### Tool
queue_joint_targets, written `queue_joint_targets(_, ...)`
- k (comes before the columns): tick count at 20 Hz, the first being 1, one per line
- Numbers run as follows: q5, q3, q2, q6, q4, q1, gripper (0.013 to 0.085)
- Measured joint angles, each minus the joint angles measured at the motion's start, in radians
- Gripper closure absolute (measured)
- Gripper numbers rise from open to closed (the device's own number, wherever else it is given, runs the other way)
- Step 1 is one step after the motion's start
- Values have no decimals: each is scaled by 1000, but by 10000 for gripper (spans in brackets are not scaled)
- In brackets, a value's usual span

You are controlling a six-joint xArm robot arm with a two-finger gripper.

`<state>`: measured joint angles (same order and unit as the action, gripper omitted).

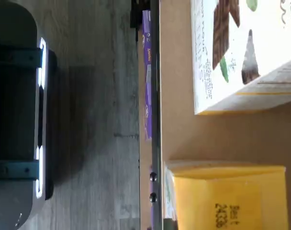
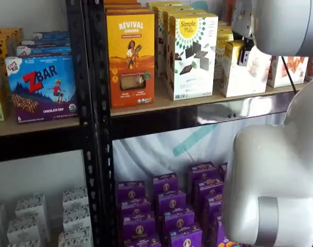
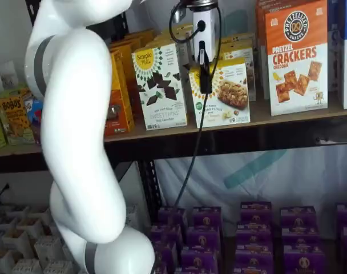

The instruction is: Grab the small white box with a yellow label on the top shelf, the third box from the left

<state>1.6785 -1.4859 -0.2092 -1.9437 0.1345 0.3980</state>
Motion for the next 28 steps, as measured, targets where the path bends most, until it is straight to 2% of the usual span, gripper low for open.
queue_joint_targets(10,95,-19,-20,7,-5,-2,650)
queue_joint_targets(28,200,117,-207,39,1,-27,650)
